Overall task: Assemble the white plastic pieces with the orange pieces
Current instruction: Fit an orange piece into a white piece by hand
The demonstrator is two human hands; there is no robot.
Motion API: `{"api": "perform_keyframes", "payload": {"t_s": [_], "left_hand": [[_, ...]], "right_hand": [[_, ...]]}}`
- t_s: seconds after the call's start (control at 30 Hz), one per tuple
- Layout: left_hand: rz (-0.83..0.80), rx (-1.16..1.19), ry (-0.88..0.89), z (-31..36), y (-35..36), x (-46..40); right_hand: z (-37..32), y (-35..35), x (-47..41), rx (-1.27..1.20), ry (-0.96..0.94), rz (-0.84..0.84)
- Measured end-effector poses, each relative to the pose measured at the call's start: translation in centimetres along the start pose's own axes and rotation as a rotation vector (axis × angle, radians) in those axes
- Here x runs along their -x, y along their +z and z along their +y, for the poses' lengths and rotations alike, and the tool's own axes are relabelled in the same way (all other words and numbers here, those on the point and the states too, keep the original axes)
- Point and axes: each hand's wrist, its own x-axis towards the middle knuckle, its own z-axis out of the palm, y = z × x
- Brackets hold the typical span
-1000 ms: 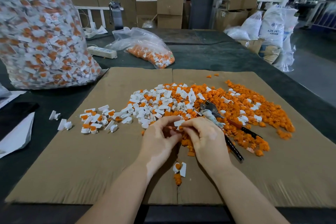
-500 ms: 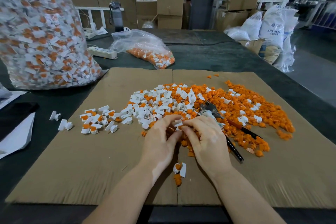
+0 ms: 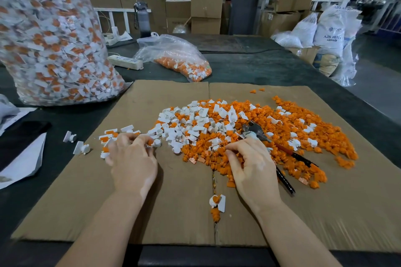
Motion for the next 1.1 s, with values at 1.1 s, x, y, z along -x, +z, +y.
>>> {"api": "perform_keyframes", "payload": {"t_s": [1.1], "left_hand": [[-0.160,0.269,0.142,3.3,1.3,0.8]], "right_hand": [[-0.1,0.2,0.4,0.158,-0.049,-0.183]]}}
